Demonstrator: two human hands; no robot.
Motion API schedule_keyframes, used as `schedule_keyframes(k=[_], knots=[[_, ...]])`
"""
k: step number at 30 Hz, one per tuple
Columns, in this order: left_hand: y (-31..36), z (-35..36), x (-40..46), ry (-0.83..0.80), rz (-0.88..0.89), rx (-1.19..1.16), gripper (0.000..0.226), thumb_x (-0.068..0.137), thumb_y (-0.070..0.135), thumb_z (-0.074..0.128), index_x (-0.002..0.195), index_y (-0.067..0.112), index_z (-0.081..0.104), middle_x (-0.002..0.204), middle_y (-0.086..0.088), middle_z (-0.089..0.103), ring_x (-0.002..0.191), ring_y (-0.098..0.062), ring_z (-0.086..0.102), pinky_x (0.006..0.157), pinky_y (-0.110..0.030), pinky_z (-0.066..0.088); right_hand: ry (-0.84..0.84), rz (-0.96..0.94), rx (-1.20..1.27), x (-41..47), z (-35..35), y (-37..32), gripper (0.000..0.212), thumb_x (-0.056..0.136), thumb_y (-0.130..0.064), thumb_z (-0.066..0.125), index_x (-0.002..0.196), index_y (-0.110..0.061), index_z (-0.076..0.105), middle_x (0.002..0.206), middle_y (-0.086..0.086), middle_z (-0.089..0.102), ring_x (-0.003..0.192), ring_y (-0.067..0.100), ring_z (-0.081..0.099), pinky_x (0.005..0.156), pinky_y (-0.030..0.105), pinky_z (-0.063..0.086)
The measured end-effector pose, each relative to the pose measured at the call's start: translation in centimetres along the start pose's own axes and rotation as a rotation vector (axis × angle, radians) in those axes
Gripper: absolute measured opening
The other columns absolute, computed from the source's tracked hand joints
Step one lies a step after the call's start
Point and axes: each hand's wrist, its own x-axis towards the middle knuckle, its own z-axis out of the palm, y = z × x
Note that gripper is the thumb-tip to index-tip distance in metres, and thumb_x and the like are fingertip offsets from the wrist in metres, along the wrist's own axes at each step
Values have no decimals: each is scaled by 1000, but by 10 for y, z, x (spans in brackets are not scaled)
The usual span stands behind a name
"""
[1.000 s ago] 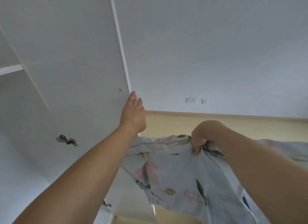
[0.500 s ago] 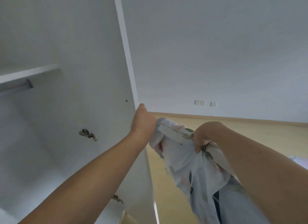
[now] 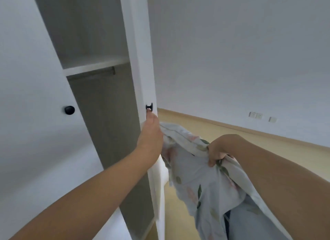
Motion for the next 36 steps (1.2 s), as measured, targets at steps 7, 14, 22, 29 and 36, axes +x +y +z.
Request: schedule_keyframes(k=[7,14,22,29,36], knots=[[-93,90,-32,6,-75,52,73,93,40,36,155,12,10,162,-15,-6,148,-34,-13,109,-56,-23,-34,-47,-20,17,-3,-77,51,91,-31,59,134,-6,47,131,11,56,118,29,54,98,34,43],[-111,132,-14,-75,-97,8,72,93,47,29,156,22,3,163,-6,-13,147,-30,-19,112,-57,-22,-69,-76,7,42,-15,-112,48,92,-28,60,133,-7,48,130,12,57,116,30,57,89,34,47],[-119,163,0,-109,-105,5,86,89,66,24,153,23,-14,159,-5,-27,143,-32,-31,110,-59,-24,-87,-93,-66,75,-27,-122,44,91,-27,59,130,-9,50,121,10,60,112,28,60,76,31,45],[-101,156,9,-171,-174,-145,96,81,75,25,153,25,-14,157,-8,-30,140,-34,-35,103,-63,-31,-45,-122,-123,89,-26,-108,44,89,-24,61,129,-6,53,126,10,59,109,25,60,84,30,49],[-30,131,38,-201,190,-723,109,75,63,60,152,33,-12,162,-4,-16,146,-26,-25,112,-56,-18,23,-172,-275,91,-14,-81,39,92,-21,54,126,-3,55,126,11,60,104,23,59,95,29,45]])
